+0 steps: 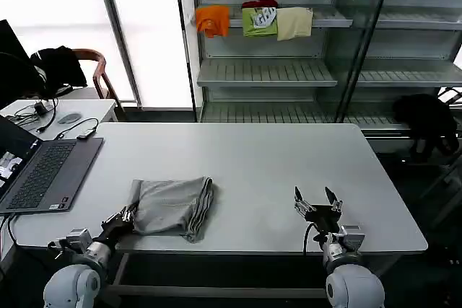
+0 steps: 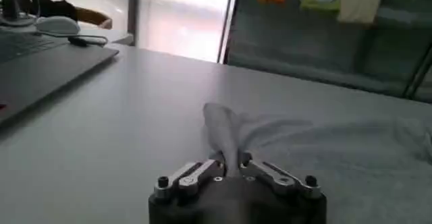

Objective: Fold and organize the clothes.

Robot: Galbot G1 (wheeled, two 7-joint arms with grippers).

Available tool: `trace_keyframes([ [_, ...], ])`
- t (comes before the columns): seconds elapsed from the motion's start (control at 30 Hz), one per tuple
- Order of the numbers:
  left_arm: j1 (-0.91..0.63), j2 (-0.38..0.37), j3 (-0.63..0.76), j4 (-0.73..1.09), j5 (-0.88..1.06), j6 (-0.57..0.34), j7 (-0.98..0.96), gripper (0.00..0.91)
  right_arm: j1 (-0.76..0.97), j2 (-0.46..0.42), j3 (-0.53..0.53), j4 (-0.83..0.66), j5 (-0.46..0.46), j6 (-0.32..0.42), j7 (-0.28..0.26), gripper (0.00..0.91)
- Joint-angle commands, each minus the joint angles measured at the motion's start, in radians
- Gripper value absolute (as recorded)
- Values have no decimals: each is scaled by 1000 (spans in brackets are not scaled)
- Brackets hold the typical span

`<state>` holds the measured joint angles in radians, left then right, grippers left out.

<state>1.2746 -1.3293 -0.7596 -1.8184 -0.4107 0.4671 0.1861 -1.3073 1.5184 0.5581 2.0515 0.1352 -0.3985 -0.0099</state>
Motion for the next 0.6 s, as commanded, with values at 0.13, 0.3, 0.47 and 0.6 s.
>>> trace_keyframes([
  [0.13,-29,37,-85,-49,109,-54,21,10,-6,-8,7,5,11,3,4,907],
  [0.3,-91,204,-210,-45,289,-67,124,10,-8,-25,11,2,34,2,14,907],
  [0.47,-167,413,-275,-14,405,-24,229,10,-8,-27,3,-11,43,7,15,907],
  [0.6,-223,483,-275,-15,401,33,252,10,-6,-24,-4,-14,47,9,14,907],
])
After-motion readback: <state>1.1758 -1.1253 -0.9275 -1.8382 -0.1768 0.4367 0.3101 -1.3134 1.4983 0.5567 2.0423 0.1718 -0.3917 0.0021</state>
